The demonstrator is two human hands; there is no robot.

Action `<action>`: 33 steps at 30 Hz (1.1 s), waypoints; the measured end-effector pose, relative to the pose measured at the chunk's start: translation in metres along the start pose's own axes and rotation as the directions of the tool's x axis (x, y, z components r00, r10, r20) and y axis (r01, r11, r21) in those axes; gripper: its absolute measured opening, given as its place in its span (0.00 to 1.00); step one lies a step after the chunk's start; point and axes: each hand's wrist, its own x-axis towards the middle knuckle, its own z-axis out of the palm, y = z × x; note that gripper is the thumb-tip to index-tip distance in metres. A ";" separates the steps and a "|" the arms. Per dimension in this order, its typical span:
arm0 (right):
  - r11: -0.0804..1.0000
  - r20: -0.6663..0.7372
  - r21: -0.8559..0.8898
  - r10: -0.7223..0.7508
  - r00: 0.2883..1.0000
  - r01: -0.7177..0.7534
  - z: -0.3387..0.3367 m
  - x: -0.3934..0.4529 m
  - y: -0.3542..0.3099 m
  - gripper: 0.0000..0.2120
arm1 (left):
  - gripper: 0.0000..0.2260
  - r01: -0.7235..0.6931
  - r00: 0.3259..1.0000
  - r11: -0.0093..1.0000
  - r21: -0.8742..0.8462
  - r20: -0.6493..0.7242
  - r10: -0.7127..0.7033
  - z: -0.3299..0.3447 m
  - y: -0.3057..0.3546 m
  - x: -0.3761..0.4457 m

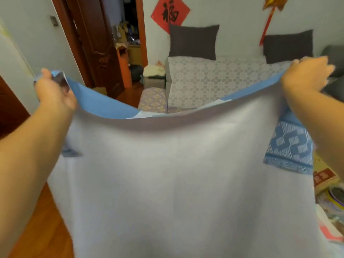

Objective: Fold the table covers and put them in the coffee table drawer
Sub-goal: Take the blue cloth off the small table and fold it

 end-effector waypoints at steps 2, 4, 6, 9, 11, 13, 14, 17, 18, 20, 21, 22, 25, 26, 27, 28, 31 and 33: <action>0.997 -0.010 0.059 0.040 0.999 -0.039 0.013 0.013 -0.006 0.18 | 0.18 0.001 1.000 1.000 -0.012 0.009 -0.001 0.024 -0.009 0.011; 0.994 -0.008 0.084 0.070 0.998 -0.069 0.023 0.032 -0.013 0.18 | 0.18 -0.026 0.999 0.999 -0.033 0.019 0.027 0.054 -0.012 0.018; 0.992 -0.004 0.120 0.044 0.999 -0.043 0.032 0.055 -0.023 0.18 | 0.15 -0.056 0.998 0.998 -0.037 0.040 0.058 0.080 -0.015 0.020; 0.990 0.063 0.137 0.022 0.998 -0.031 0.062 0.083 -0.032 0.18 | 0.10 -0.097 0.995 0.995 -0.010 0.034 0.098 0.104 -0.033 0.025; 0.999 0.160 0.051 -0.004 0.987 -0.004 0.098 0.093 -0.023 0.20 | 0.10 -0.072 0.997 0.995 0.070 -0.008 0.073 0.103 -0.055 0.030; 0.999 0.271 0.026 0.020 0.962 -0.028 0.136 0.091 -0.010 0.24 | 0.11 -0.028 0.997 0.991 0.132 -0.069 0.037 0.087 -0.081 0.041; 0.998 0.299 0.031 0.047 0.953 -0.059 0.157 0.091 -0.001 0.25 | 0.11 -0.012 0.995 0.989 0.145 -0.099 0.026 0.075 -0.093 0.051; 0.990 0.306 -0.031 0.142 0.941 -0.139 0.200 0.091 0.022 0.22 | 0.12 0.010 0.987 0.992 0.126 -0.161 0.010 0.037 -0.121 0.088; 0.989 0.317 -0.055 0.151 0.936 -0.141 0.215 0.093 0.033 0.22 | 0.11 0.004 0.987 0.995 0.099 -0.161 0.012 0.025 -0.128 0.103; 0.984 0.331 -0.100 0.171 0.928 -0.145 0.241 0.102 0.053 0.23 | 0.13 -0.002 0.983 0.995 0.104 -0.183 0.021 0.007 -0.141 0.133; 0.984 0.338 -0.133 0.156 0.928 -0.117 0.257 0.106 0.064 0.24 | 0.15 0.010 0.980 0.993 0.119 -0.200 0.015 0.001 -0.148 0.145; 0.982 0.367 -0.177 0.123 0.922 -0.060 0.271 0.108 0.073 0.25 | 0.16 0.011 0.984 0.995 0.103 -0.177 0.007 -0.002 -0.156 0.154; 0.947 0.514 -0.299 0.057 0.856 0.116 0.308 0.087 0.088 0.26 | 0.20 0.096 0.995 0.966 0.239 -0.046 -0.088 -0.005 -0.190 0.165; 0.939 0.577 -0.299 0.036 0.816 0.170 0.319 0.071 0.094 0.28 | 0.22 0.145 0.989 0.918 0.368 -0.045 -0.138 -0.012 -0.209 0.165; 0.927 0.630 -0.302 0.019 0.776 0.223 0.326 0.051 0.100 0.32 | 0.25 0.179 0.983 0.835 0.520 -0.057 -0.175 -0.024 -0.231 0.162; 0.924 0.674 -0.286 0.008 0.739 0.252 0.338 0.032 0.116 0.36 | 0.29 0.185 0.978 0.712 0.678 -0.056 -0.201 -0.040 -0.258 0.154; 0.803 0.775 -0.344 -0.050 0.630 0.487 0.362 -0.047 0.173 0.35 | 0.35 0.056 0.960 0.300 0.952 0.032 -0.279 -0.114 -0.340 0.090; 0.713 0.889 -0.310 -0.017 0.458 0.629 0.362 -0.121 0.219 0.34 | 0.32 0.027 0.894 0.152 0.988 0.044 -0.445 -0.188 -0.386 0.012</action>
